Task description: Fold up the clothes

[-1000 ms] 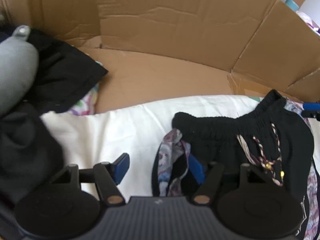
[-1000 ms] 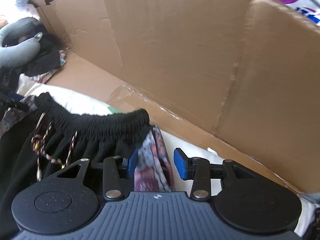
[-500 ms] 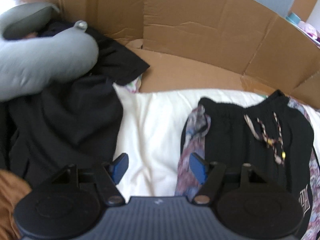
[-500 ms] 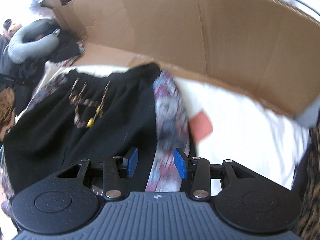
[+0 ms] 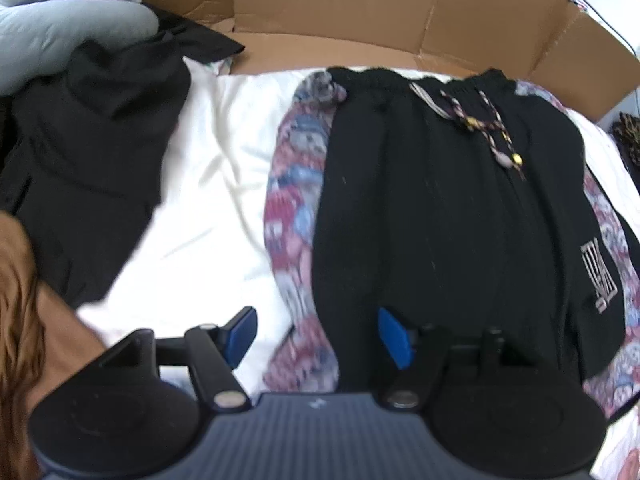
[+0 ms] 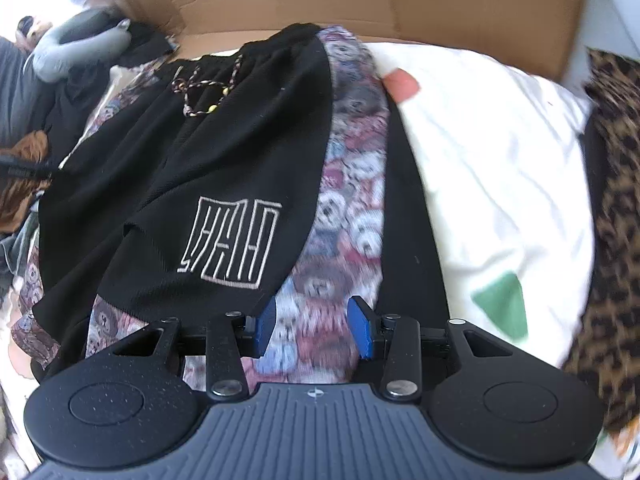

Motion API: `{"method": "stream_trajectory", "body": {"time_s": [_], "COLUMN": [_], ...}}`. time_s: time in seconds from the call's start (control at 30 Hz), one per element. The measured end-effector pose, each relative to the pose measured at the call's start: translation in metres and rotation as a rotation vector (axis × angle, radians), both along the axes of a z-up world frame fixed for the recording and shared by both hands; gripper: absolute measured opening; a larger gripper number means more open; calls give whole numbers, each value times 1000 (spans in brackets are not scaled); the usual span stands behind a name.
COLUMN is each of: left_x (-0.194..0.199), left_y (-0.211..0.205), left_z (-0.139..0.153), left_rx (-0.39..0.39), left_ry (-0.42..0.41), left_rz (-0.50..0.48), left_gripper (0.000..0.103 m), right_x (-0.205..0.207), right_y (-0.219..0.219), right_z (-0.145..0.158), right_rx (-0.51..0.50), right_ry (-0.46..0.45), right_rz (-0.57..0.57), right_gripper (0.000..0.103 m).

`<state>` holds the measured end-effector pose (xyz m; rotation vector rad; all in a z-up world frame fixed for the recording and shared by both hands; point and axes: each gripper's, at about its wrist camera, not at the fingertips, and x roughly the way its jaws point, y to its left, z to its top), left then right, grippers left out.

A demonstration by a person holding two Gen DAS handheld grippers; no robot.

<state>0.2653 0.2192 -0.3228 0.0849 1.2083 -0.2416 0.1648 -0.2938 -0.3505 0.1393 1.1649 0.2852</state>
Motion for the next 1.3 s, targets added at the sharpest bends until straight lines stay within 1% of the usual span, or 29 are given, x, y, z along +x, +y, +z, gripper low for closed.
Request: {"method": "stream_trajectory", "body": {"time_s": [0.17, 0.37, 0.5, 0.63, 0.73, 0.9, 1.03, 1.2, 1.3], "left_x": [-25, -51, -66, -85, -101, -128, -143, -153, -157], "left_y": [-2, -5, -14, -30, -40, -64, -81, -100, -111], "left_z": [11, 27, 40, 52, 56, 55, 46, 30, 21], "left_rx": [-5, -12, -38, -65, -100, -104, -132, -140, -150], "left_ry": [1, -4, -18, -28, -33, -47, -31, -14, 1], "left_rz": [8, 20, 26, -8, -11, -32, -33, -48, -52], "left_gripper": [70, 70, 70, 70, 70, 70, 70, 70, 70], "right_x": [-23, -45, -60, -73, -81, -91, -96, -97, -96], "right_y": [-9, -13, -15, -17, -20, -18, -12, -7, -5], "right_z": [5, 9, 8, 5, 1, -17, -32, -44, -51], "right_rx": [11, 10, 12, 23, 27, 42, 26, -7, -20], "right_ry": [-3, -1, 2, -2, -13, -9, -20, -43, -50], "right_rz": [-52, -83, -96, -116, -132, -142, -170, -203, -200], "right_gripper": [47, 47, 47, 47, 47, 47, 47, 46, 46]}}
